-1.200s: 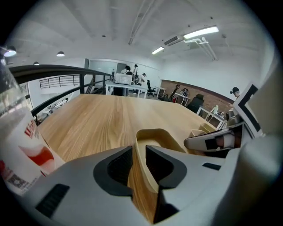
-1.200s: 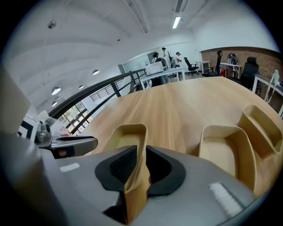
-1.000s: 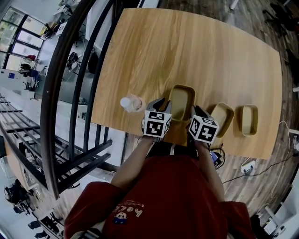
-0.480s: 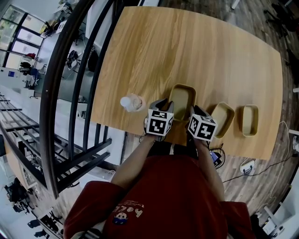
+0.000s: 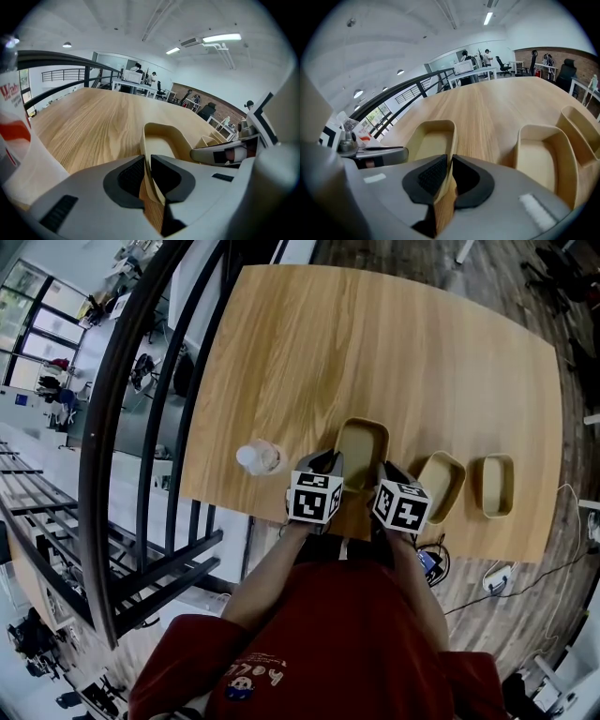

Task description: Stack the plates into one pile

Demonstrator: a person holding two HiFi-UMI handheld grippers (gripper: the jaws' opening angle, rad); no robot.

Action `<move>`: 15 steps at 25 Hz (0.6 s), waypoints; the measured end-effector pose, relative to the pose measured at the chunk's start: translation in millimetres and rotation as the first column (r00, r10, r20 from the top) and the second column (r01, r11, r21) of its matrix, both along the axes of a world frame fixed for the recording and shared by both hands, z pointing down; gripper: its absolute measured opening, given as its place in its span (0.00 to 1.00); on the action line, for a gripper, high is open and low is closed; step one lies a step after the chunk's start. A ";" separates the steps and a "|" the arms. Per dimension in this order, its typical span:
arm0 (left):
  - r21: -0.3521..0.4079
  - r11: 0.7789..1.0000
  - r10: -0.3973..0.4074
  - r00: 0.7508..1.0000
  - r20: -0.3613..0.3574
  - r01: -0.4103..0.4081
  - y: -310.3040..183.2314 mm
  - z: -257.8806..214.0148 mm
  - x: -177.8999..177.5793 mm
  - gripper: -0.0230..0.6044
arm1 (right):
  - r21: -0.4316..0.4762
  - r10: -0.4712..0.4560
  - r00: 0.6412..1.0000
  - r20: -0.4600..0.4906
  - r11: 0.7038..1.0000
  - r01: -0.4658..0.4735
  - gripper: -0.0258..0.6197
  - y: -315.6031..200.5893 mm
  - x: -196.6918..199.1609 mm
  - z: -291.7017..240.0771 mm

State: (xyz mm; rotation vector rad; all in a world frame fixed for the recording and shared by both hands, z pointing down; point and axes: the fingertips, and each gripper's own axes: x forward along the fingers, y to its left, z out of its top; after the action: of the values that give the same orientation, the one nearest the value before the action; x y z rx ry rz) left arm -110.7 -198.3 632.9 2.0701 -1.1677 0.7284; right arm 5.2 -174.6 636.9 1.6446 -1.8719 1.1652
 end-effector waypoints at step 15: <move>0.106 0.992 0.081 0.996 -0.049 -0.075 -8.8 -49.8 37.5 0.09 | 0.140 0.083 0.996 -0.027 0.987 -0.079 0.09 -5.4 40.3 -51.7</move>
State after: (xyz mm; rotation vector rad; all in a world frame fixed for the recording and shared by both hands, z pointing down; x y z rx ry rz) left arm -73.2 -207.1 583.1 2.2187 -1.1217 0.6571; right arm 45.6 -180.0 585.2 1.8185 -1.9198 1.0532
